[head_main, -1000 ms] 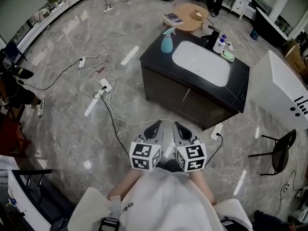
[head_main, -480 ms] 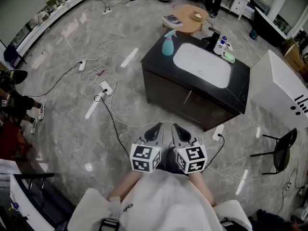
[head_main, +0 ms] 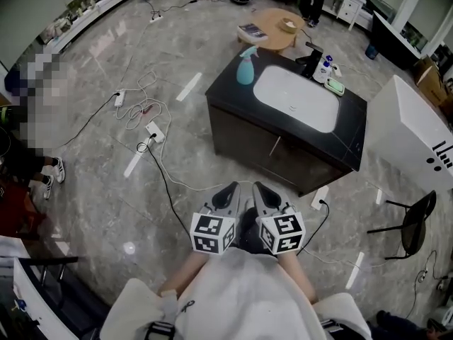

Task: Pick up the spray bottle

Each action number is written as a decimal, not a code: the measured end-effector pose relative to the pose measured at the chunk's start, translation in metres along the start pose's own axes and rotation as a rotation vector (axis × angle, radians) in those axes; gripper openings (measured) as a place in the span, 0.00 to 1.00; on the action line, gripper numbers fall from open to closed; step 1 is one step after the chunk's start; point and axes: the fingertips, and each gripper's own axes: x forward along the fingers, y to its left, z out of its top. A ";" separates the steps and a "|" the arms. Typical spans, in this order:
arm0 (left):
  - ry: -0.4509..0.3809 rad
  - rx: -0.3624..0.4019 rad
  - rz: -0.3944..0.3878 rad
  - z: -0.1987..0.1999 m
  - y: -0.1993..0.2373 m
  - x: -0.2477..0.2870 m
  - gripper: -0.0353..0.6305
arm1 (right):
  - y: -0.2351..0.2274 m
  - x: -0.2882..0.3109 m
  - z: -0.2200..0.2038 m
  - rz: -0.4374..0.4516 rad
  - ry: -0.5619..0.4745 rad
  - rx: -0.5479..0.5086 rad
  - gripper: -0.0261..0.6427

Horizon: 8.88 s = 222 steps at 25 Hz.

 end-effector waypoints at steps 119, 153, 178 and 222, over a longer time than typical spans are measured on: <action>0.027 -0.080 0.131 0.149 0.178 0.369 0.10 | -0.259 0.342 0.129 0.094 0.039 0.012 0.08; 0.098 -0.037 0.058 0.177 0.288 0.423 0.10 | -0.271 0.466 0.135 -0.044 0.079 -0.026 0.53; 0.089 -0.006 0.083 0.192 0.328 0.430 0.10 | -0.275 0.515 0.118 -0.090 0.154 -0.103 0.54; 0.045 0.024 -0.003 0.204 0.289 0.433 0.10 | -0.283 0.455 0.194 -0.175 -0.018 -0.116 0.47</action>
